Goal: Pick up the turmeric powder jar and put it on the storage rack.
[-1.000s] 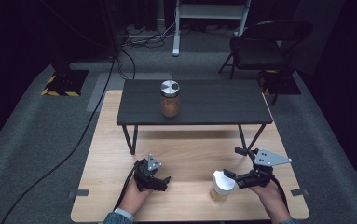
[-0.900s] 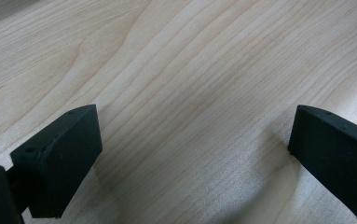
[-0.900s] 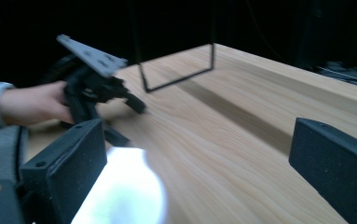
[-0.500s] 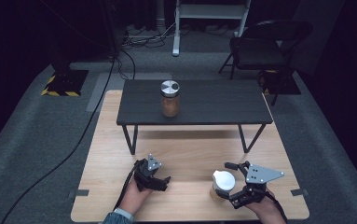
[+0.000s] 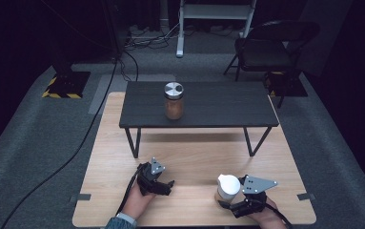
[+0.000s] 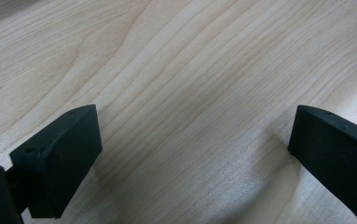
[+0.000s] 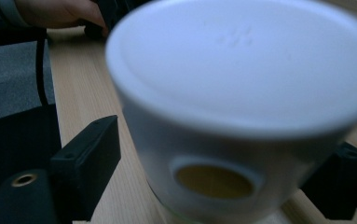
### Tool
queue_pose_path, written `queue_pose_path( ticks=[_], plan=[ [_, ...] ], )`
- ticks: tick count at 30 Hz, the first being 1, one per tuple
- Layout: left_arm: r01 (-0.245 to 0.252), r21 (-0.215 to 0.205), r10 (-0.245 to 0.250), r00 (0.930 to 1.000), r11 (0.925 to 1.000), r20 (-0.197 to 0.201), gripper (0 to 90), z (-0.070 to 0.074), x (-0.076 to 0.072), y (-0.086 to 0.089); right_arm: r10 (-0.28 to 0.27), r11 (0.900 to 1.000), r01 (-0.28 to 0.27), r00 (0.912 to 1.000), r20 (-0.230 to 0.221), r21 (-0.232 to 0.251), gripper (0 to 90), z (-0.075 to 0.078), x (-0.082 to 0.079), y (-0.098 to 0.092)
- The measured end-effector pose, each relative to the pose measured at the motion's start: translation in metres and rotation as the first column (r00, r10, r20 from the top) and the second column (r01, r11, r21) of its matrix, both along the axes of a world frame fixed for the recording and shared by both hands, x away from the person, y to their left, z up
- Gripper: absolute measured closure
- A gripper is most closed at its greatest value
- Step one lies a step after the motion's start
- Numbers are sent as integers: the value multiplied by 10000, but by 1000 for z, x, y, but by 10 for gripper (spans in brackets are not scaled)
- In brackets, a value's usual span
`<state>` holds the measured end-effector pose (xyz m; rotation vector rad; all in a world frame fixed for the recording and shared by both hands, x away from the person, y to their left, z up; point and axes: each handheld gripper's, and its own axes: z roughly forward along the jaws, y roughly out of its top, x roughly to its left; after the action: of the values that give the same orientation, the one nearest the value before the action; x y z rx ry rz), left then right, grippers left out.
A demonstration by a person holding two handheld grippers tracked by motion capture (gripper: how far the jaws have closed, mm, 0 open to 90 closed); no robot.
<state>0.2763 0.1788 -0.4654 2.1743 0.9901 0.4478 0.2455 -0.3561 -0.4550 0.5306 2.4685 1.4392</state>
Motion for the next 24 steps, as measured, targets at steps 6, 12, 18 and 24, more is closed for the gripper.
queue_pose_path(
  ticks=[6,12,18,24],
  plan=[
    [2,1,-2,10000,10000,3,23,0,0,0,-228,9977,233,9997,82,-636,296,-8,-2,4],
    [-22,9,22,10000,10000,-16,16,0,1,-1,-280,9985,291,9993,238,-464,301,-12,-5,3],
    [-130,-3,130,9999,9999,-39,15,0,1,-3,-339,9984,348,9992,205,-436,302,-7,-5,6],
    [-213,10,213,9998,9998,-30,15,0,0,-4,-648,9979,648,9979,-28,8,302,10,0,7]
  ],
)
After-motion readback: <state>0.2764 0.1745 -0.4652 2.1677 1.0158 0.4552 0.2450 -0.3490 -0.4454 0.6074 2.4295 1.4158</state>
